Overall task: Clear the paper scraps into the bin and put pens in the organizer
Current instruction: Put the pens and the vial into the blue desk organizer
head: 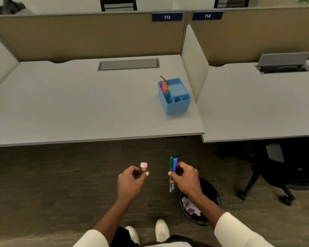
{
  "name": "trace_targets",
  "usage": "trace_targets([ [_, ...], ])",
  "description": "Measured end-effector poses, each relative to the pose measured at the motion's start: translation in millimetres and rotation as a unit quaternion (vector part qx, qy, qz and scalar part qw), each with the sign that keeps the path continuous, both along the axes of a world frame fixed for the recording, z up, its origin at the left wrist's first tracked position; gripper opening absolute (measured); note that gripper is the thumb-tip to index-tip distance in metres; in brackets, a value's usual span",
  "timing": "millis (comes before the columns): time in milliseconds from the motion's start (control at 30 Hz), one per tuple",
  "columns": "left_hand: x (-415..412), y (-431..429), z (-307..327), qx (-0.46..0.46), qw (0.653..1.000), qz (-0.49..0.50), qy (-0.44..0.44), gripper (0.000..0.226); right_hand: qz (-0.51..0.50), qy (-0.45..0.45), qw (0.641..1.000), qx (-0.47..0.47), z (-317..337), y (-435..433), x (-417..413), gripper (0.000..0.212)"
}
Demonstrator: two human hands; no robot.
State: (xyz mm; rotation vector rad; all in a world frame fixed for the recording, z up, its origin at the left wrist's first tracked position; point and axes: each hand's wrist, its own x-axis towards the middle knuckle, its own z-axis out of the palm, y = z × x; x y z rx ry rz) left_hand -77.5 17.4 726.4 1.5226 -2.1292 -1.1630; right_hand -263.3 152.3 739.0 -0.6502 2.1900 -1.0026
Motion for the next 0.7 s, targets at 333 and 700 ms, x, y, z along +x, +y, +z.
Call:
trace_targets([
  [333,-28,-48,-9,0.018,1.0,-0.01,-0.013,0.019,-0.007,-0.005,1.0,0.008,0,-48,-32,0.021],
  [700,-93,-179,7,0.02,0.995,-0.093,0.011,0.019,-0.091,0.022,0.996,0.008,5,-154,-69,0.036],
])
